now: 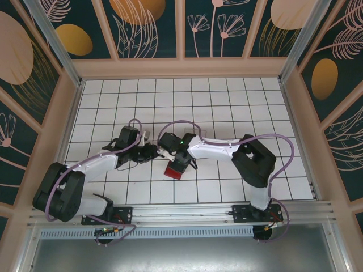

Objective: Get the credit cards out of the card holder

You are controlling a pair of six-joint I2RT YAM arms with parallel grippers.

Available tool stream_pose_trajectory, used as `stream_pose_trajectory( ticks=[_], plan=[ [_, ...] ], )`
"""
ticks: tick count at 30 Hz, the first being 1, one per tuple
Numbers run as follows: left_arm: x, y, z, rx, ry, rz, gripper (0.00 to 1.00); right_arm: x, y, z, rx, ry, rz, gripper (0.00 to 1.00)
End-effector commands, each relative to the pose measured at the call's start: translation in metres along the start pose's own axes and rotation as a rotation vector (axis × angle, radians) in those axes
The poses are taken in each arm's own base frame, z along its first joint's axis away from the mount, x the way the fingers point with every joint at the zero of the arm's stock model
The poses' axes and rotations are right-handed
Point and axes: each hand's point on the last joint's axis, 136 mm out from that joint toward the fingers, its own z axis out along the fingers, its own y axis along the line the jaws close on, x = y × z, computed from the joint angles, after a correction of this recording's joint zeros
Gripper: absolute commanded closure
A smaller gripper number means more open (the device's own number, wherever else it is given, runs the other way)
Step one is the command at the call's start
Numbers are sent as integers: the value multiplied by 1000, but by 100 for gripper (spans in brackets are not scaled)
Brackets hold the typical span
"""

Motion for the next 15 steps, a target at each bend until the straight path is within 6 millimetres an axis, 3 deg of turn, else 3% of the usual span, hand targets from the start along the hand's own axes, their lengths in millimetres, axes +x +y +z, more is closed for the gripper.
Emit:
stream_pose_trajectory(
  ticks=[1,10,15],
  plan=[
    [14,-18,4,97,50,-13,76,-25,3,-14,4,-132,-16,80],
    [25,-21,18,180,87,-97,88,-42,13,-31,-60,-302,-28,80],
    [33,-17,21,187,107,-118,89,-45,17,-34,-85,-362,-28,80]
  ],
)
